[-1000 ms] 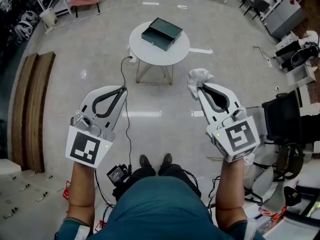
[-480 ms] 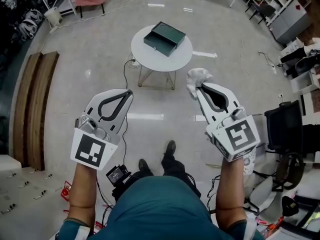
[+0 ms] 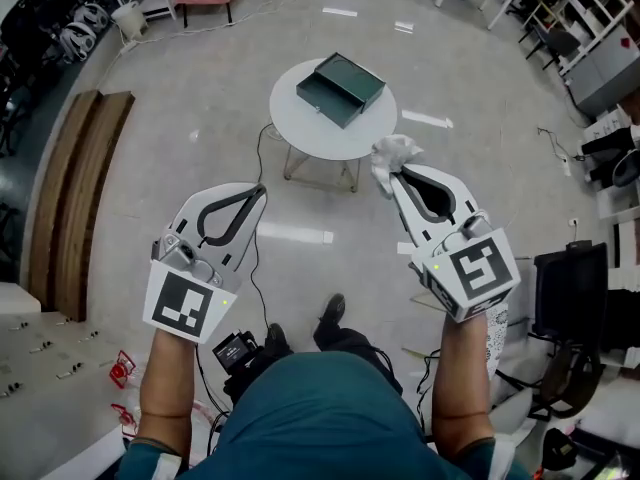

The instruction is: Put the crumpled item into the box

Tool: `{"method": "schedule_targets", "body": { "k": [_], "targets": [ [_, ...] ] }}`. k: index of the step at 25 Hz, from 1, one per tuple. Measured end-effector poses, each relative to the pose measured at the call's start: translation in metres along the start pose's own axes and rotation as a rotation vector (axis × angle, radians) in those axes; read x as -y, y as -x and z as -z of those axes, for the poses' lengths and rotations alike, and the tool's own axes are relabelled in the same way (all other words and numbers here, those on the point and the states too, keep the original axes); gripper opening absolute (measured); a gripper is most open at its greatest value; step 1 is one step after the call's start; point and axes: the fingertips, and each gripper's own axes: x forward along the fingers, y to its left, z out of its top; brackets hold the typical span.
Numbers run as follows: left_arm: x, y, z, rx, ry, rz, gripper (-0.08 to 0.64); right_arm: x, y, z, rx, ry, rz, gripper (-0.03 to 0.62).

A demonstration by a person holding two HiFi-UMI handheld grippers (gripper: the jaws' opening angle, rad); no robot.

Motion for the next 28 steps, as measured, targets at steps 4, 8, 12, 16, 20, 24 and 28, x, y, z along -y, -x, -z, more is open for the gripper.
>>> {"method": "schedule_targets", "body": {
  "k": [4, 8, 12, 16, 20, 24, 28],
  "targets": [
    [-0.008, -0.029, -0.005, -0.019, 0.007, -0.018, 0.018, 0.031, -0.008, 0.005, -0.02, -0.01, -0.015, 0.046],
    [-0.006, -0.059, -0.011, -0.033, -0.002, -0.031, 0.018, 0.06, -0.01, 0.013, -0.009, -0.013, -0.032, 0.046],
    [-0.003, -0.082, -0.019, -0.046, -0.01, -0.039, 0.018, 0.083, -0.006, 0.023, -0.025, -0.018, -0.038, 0.046],
    [-0.004, -0.099, -0.019, -0.049, -0.009, -0.026, 0.018, 0.098, -0.009, 0.027, -0.019, -0.031, -0.034, 0.046],
    [-0.023, -0.108, -0.011, -0.027, -0.012, -0.008, 0.018, 0.102, -0.025, 0.03, -0.043, -0.039, -0.017, 0.046],
    [-0.048, -0.12, 0.011, -0.003, -0.001, 0.031, 0.018, 0.104, -0.052, 0.031, -0.067, -0.05, 0.025, 0.046],
    [-0.081, -0.139, 0.02, 0.035, 0.001, 0.072, 0.018, 0.115, -0.078, 0.022, -0.08, -0.065, 0.067, 0.046]
  ]
}}
